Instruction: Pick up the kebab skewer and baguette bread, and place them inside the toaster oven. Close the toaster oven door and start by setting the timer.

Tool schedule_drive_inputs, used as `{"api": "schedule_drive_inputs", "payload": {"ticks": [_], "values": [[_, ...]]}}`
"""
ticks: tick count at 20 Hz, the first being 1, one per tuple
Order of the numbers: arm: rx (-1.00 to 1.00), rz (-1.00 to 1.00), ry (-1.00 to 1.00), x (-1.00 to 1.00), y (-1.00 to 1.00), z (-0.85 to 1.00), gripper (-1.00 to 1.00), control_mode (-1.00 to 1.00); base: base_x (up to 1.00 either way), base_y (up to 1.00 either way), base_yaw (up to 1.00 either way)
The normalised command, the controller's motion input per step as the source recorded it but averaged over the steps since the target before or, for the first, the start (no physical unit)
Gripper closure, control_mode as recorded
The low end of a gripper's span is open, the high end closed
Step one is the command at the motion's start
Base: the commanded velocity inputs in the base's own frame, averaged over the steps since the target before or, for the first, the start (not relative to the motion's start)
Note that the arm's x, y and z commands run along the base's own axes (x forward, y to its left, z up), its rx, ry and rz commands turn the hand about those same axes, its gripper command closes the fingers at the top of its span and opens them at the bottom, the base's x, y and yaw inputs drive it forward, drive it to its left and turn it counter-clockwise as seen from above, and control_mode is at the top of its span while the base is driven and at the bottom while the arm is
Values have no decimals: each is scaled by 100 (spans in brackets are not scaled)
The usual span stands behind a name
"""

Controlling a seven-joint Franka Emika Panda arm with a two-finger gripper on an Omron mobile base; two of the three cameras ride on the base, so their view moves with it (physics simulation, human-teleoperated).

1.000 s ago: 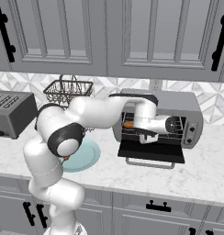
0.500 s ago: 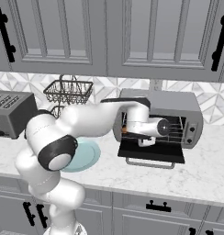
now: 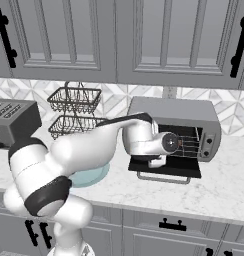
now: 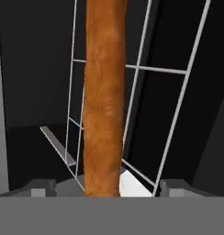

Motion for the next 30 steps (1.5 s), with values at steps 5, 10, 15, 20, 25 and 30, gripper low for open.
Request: {"api": "schedule_drive_inputs", "payload": {"ticks": [5, 10, 15, 20, 25, 30], "values": [[0, -1, 16, -76, 13, 93, -100, -100, 0, 0, 0], [-10, 6, 19, -93, 73, 41, -100, -100, 0, 0, 0], [-24, 34, 11, -99, 100, 1, -100, -100, 0, 0, 0], [-21, 51, 15, -64, 95, 0, -100, -100, 0, 0, 0], [-19, 52, 10, -19, 77, 0, -100, -100, 0, 0, 0], [-12, 55, 12, 1, 63, -11, -100, -100, 0, 0, 0]]}}
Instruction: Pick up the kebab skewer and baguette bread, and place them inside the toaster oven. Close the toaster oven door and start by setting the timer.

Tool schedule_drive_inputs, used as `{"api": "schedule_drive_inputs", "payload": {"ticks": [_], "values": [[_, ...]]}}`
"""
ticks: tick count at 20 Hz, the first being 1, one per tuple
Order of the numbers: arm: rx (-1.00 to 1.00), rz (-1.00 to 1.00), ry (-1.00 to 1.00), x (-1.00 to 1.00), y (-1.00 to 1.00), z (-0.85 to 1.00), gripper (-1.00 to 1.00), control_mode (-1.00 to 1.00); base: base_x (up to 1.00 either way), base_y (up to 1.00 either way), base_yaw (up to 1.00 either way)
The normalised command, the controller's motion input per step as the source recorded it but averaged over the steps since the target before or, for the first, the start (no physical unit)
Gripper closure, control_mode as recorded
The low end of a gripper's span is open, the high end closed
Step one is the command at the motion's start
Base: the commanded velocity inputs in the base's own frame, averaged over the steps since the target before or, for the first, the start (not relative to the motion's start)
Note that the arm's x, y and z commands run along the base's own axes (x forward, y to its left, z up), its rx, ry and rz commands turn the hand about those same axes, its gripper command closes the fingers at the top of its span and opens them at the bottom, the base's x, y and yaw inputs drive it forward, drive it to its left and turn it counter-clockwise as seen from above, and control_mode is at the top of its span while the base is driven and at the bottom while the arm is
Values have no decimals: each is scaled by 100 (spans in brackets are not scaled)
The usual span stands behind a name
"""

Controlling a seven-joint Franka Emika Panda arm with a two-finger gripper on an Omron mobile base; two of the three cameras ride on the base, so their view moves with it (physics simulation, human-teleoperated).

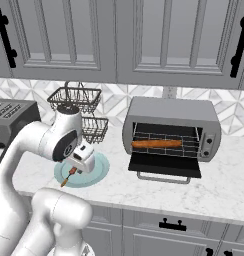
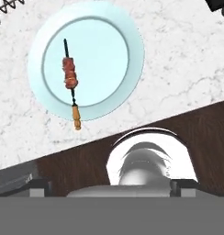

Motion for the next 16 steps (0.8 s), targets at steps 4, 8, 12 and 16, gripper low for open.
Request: {"api": "schedule_drive_inputs", "payload": {"ticks": [4, 8, 12, 16], "values": [[-7, 49, 10, 28, 13, -29, -100, -100, 0, 0, 0], [-2, 32, 7, 30, 13, -15, -100, -100, 0, 0, 0], [0, 7, 0, 33, 26, -14, -100, -100, 0, 0, 0], [0, 5, 0, 21, 21, -7, -100, -100, 0, 0, 0]]}}
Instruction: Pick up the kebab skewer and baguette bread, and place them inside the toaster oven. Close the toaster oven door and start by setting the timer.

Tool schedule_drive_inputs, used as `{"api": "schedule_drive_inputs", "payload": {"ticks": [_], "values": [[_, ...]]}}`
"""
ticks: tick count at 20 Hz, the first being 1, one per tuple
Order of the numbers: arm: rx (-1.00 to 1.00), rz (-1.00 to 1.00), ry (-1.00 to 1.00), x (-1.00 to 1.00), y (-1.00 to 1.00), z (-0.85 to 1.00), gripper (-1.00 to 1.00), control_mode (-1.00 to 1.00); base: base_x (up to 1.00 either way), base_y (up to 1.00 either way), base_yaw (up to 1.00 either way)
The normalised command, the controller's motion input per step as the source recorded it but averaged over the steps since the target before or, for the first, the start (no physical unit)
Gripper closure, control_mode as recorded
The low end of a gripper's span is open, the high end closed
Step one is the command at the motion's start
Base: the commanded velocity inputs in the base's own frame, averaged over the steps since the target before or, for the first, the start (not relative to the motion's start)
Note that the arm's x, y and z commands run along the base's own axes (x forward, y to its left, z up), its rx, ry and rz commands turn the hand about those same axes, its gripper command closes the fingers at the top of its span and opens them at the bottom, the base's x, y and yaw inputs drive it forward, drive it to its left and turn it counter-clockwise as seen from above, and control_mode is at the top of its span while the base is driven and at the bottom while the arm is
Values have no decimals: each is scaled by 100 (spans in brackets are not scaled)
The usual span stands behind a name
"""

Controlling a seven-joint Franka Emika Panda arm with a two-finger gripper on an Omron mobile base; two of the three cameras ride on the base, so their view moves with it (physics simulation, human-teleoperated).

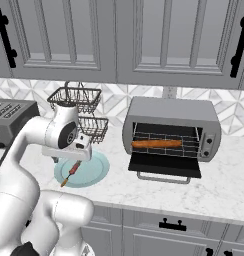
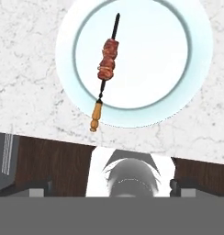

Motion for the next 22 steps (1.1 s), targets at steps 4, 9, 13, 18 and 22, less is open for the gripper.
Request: {"api": "schedule_drive_inputs", "payload": {"ticks": [4, 9, 13, 18, 22], "values": [[0, 0, 0, 3, 19, -29, -100, -100, 0, 0, 0], [0, 0, 0, 5, 4, -42, -100, -100, 0, 0, 0], [0, 0, 0, 52, 21, -44, -100, -100, 0, 0, 0], [0, 0, 0, 44, 23, -41, -100, -100, 0, 0, 0], [-2, 0, 1, 30, 11, -48, -100, -100, 0, 0, 0]]}}
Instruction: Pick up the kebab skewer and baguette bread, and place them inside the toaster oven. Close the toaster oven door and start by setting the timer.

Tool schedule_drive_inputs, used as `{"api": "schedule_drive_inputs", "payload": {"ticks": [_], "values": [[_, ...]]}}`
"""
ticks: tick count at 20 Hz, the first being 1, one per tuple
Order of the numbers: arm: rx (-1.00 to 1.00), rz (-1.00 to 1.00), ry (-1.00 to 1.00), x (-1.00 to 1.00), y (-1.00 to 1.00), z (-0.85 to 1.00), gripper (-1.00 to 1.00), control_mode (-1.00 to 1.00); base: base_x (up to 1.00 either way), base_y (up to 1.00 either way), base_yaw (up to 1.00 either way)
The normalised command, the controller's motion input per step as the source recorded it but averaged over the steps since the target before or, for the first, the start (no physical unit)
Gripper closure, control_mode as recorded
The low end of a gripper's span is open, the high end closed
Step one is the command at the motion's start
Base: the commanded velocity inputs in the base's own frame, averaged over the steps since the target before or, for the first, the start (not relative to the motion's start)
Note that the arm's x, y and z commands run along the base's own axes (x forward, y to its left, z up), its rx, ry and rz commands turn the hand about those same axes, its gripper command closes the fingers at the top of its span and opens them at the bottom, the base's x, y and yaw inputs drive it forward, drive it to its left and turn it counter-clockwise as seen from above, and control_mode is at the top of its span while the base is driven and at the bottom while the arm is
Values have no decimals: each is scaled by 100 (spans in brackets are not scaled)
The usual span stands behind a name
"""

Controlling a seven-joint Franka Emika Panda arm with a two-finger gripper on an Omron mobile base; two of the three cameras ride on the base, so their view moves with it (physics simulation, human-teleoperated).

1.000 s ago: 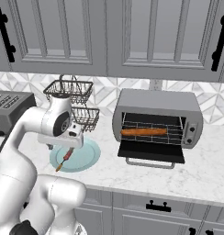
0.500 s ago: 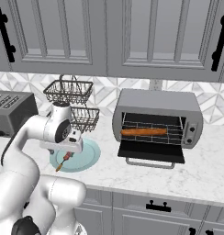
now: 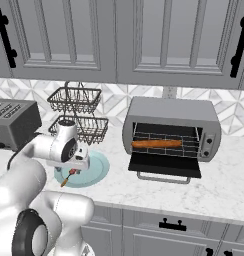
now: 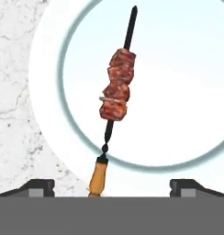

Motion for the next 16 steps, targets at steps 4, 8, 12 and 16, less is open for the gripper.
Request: {"api": "schedule_drive_inputs", "payload": {"ticks": [4, 8, 12, 16], "values": [[-1, 0, 0, 42, 2, -33, -100, -100, 0, 0, 0], [0, 0, 0, 31, 1, -23, -100, -100, 0, 0, 0], [0, 0, 0, 31, 6, -23, -100, -100, 0, 0, 0], [0, 0, 0, 35, 16, -25, -100, -100, 0, 0, 0]]}}
